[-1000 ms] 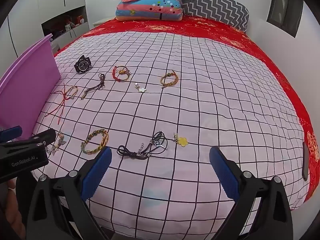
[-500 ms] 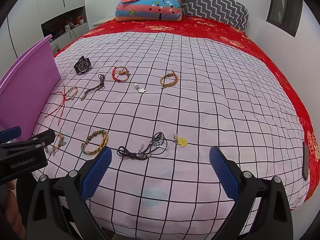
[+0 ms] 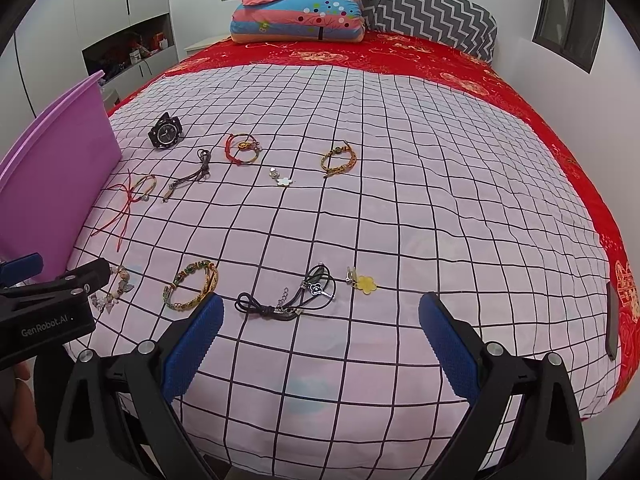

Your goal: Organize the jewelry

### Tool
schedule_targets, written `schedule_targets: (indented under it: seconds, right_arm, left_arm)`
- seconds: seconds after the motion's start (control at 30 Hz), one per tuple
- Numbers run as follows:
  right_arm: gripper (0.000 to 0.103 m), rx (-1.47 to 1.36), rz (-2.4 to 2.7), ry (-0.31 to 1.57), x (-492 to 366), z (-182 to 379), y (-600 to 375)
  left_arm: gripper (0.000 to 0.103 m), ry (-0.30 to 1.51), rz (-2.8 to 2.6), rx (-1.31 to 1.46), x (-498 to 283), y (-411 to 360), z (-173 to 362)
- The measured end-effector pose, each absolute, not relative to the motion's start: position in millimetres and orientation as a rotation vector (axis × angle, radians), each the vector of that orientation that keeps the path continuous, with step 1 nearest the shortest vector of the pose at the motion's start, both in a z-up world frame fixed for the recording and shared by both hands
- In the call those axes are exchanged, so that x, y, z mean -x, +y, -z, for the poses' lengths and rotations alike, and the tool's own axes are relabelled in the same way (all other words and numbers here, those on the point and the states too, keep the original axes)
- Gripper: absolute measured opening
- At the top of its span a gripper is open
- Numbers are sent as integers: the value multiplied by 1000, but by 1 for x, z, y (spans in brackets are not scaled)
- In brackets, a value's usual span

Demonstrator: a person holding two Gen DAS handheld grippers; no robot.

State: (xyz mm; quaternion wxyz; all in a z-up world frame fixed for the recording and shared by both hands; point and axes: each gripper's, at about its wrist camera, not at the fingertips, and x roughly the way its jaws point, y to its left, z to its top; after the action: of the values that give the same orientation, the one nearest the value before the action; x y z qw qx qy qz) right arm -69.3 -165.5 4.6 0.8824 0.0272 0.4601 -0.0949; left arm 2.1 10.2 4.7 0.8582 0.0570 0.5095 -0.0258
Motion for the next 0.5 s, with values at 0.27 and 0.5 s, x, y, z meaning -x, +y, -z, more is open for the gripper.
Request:
schedule_targets:
  seconds: [0.27, 0.5]
  right_arm:
    - [94, -64, 195, 960, 70, -4, -165]
    - [94, -65, 194, 962, 71, -1, -166]
  left_arm:
    - [97, 1069, 52, -120, 1, 9, -2]
    - [97, 1070, 50, -121, 2, 9, -1]
